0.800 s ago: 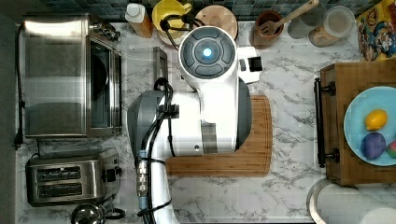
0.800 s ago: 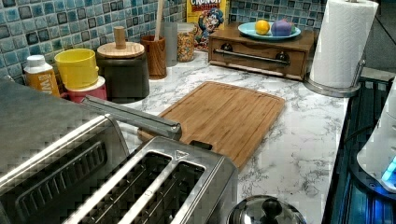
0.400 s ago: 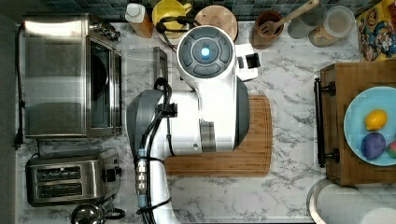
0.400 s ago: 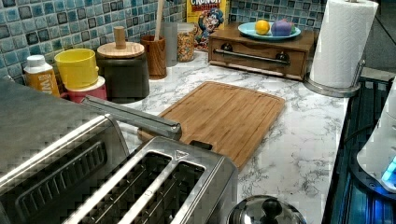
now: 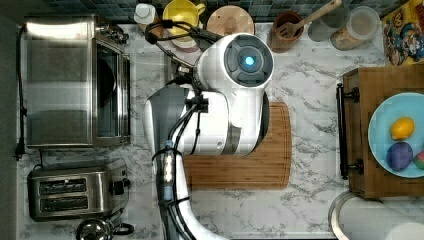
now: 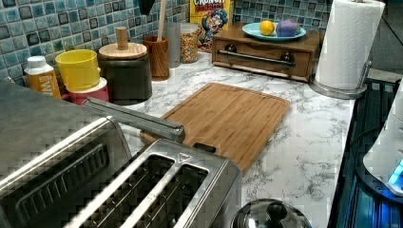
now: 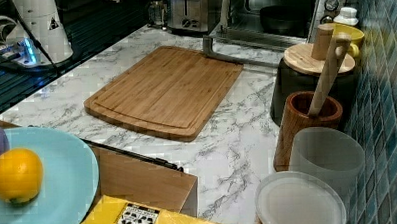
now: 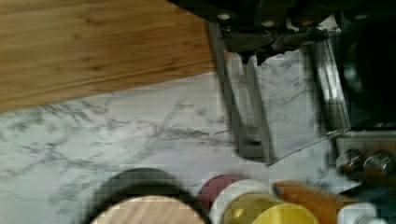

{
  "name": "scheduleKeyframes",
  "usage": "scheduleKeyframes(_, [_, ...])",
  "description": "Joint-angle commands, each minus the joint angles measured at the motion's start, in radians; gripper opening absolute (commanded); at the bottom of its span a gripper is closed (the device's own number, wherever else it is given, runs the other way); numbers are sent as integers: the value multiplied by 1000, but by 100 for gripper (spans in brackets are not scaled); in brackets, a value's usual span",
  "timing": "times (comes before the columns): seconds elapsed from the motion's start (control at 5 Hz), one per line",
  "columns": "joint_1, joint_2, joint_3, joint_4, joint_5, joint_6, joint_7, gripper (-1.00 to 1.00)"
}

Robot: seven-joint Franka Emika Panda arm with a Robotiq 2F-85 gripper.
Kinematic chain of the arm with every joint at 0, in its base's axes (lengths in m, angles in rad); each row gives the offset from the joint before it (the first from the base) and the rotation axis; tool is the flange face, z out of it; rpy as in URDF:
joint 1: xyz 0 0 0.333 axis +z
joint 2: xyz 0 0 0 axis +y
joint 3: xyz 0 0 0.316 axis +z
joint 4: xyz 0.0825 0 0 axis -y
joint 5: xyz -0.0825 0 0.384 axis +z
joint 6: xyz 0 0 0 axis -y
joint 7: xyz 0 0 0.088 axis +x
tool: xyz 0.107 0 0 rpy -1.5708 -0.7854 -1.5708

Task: Close the oven.

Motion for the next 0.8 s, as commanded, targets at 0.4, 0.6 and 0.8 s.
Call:
scheduleKeyframes(0.4, [-104, 195, -12, -88, 418, 52, -532, -100])
scheduleKeyframes(0.6, [-100, 258, -10, -75, 462, 91, -555, -100])
scheduleKeyframes(0.8, [-102, 313, -10, -64, 486, 123, -556, -100])
